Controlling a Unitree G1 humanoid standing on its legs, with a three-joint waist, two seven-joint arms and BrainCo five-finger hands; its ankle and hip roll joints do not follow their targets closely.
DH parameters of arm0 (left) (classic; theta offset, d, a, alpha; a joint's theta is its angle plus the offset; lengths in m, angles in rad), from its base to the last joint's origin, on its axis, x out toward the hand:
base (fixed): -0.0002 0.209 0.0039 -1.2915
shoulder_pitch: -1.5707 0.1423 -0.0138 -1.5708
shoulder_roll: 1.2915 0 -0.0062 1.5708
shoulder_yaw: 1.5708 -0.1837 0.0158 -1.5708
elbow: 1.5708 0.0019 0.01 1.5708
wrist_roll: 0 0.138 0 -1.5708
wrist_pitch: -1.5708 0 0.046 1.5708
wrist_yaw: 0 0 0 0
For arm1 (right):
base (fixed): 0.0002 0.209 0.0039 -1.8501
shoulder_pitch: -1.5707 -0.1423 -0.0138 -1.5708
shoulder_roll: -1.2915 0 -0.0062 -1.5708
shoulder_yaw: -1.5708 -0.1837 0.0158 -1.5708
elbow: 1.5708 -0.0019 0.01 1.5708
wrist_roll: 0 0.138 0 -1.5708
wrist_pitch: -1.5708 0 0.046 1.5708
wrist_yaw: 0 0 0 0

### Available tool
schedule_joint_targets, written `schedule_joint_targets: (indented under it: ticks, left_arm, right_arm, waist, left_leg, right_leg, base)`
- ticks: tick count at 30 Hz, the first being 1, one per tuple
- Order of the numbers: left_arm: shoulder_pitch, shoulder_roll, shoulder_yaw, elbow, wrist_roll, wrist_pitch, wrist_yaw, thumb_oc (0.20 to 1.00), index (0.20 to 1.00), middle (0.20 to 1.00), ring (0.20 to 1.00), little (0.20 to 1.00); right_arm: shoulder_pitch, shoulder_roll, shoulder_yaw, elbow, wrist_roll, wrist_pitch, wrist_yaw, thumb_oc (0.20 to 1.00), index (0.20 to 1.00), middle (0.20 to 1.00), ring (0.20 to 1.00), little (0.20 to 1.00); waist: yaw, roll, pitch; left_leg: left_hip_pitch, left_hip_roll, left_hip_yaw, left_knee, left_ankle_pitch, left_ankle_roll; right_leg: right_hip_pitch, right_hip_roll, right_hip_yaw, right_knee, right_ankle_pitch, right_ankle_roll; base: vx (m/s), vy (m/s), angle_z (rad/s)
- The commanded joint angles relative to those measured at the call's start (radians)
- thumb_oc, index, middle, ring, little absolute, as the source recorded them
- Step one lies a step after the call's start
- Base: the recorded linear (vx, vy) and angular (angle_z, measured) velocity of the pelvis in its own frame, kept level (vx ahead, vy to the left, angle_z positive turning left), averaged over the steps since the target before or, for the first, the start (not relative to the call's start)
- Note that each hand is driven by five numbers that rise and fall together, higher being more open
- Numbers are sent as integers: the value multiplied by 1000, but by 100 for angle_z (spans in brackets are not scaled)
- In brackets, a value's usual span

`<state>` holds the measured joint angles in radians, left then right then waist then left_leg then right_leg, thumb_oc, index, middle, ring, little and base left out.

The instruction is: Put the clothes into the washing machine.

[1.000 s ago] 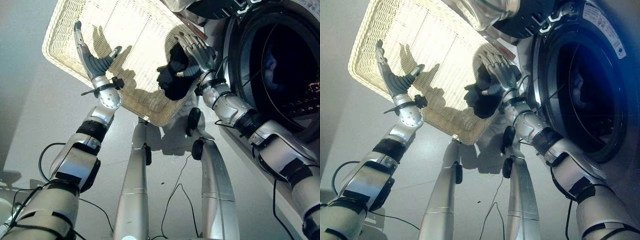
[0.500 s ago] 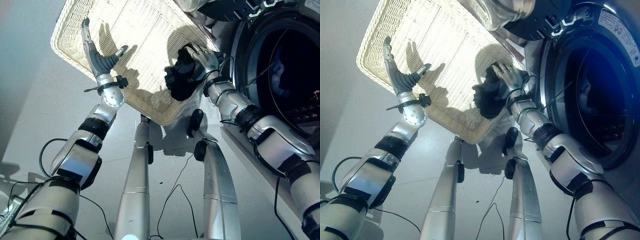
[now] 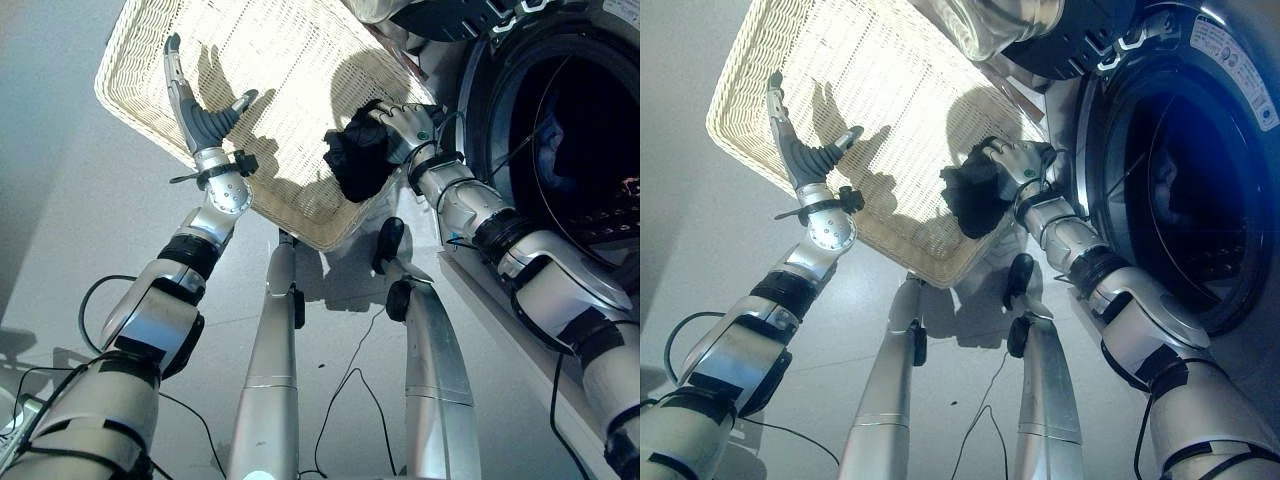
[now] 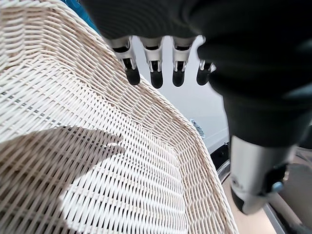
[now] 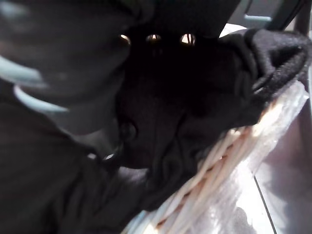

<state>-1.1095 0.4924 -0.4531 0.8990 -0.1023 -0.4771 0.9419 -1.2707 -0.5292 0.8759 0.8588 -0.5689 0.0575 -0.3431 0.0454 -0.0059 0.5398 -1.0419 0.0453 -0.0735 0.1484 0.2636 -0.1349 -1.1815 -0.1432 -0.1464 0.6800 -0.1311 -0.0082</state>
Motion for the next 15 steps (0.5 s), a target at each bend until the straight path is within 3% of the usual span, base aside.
schedule_joint_targets:
  ticks: [1, 9, 11, 15]
  left_arm:
    - [-33, -13, 59, 31, -7, -57, 23, 1000, 1000, 1000, 1000, 1000]
    - [-19, -26, 63, 16, -2, -51, -7, 1000, 1000, 1000, 1000, 1000]
    - [-14, -31, 61, 5, 0, -45, -5, 1000, 1000, 1000, 1000, 1000]
    - [14, -31, 69, -28, 19, -41, -4, 1000, 1000, 1000, 1000, 1000]
  right_arm:
    - [65, -42, 54, 75, -14, -8, -41, 200, 200, 200, 200, 200]
    - [57, -35, -17, 35, 130, -28, -142, 200, 200, 200, 200, 200]
    - [63, -36, -35, -1, 223, -30, -161, 200, 200, 200, 200, 200]
    - [115, -24, -142, -119, 556, -102, -195, 200, 200, 200, 200, 200]
  waist:
    - [-27, 40, -20]
    - [-28, 47, -20]
    - [-30, 48, -20]
    - [-34, 47, -20]
  left_leg:
    - [-27, -53, 80, 173, -160, 25]
    - [-27, -60, 76, 171, -162, 27]
    - [-27, -60, 77, 171, -162, 27]
    - [-29, -60, 78, 169, -160, 24]
  right_leg:
    - [77, 53, -13, -271, 190, 132]
    - [74, 55, -8, -276, 196, 133]
    - [73, 54, -7, -276, 197, 133]
    - [69, 56, -1, -277, 198, 131]
  base:
    - [0, 0, 0]
    - [0, 0, 0]
    - [0, 0, 0]
    - [0, 0, 0]
